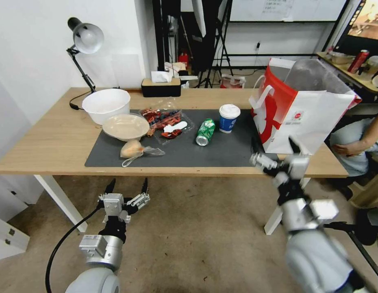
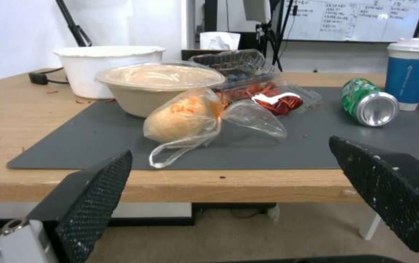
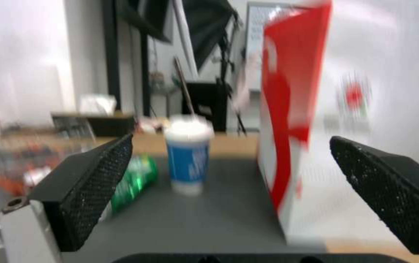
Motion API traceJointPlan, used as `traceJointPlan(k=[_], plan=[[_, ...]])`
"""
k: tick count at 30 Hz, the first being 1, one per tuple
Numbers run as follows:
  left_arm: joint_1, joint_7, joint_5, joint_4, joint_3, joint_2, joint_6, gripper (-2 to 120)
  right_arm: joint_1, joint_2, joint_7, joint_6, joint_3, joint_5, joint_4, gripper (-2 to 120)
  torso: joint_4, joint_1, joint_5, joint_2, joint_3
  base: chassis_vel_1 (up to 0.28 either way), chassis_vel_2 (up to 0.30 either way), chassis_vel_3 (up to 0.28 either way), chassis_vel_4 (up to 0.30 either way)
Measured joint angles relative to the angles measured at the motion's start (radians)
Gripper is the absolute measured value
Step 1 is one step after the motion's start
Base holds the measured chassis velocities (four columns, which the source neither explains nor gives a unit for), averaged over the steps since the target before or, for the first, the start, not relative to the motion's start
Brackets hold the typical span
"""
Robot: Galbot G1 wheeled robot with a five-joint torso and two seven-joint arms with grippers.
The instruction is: Pick up the trash from the table and place it into the takeout bag.
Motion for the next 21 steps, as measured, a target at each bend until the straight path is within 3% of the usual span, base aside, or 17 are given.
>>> traceJointPlan(k=[8, 21], plan=[[0.004, -0.001, -0.002, 0.001, -0.003, 0.000, -0.009, 100, -0.060, 0.020, 0.016, 0.091, -0.043, -0.002, -0.103, 100, 0.0001, 0.000, 0.0000, 0.000, 0.000, 0.000, 0.000, 0.000, 0.000], [0.001, -0.002, -0.002, 0.013, -0.003, 0.000, -0.012, 100, -0.037, 0.031, 0.026, 0.094, -0.056, 0.017, -0.154, 100, 0.0000, 0.000, 0.0000, 0.000, 0.000, 0.000, 0.000, 0.000, 0.000]])
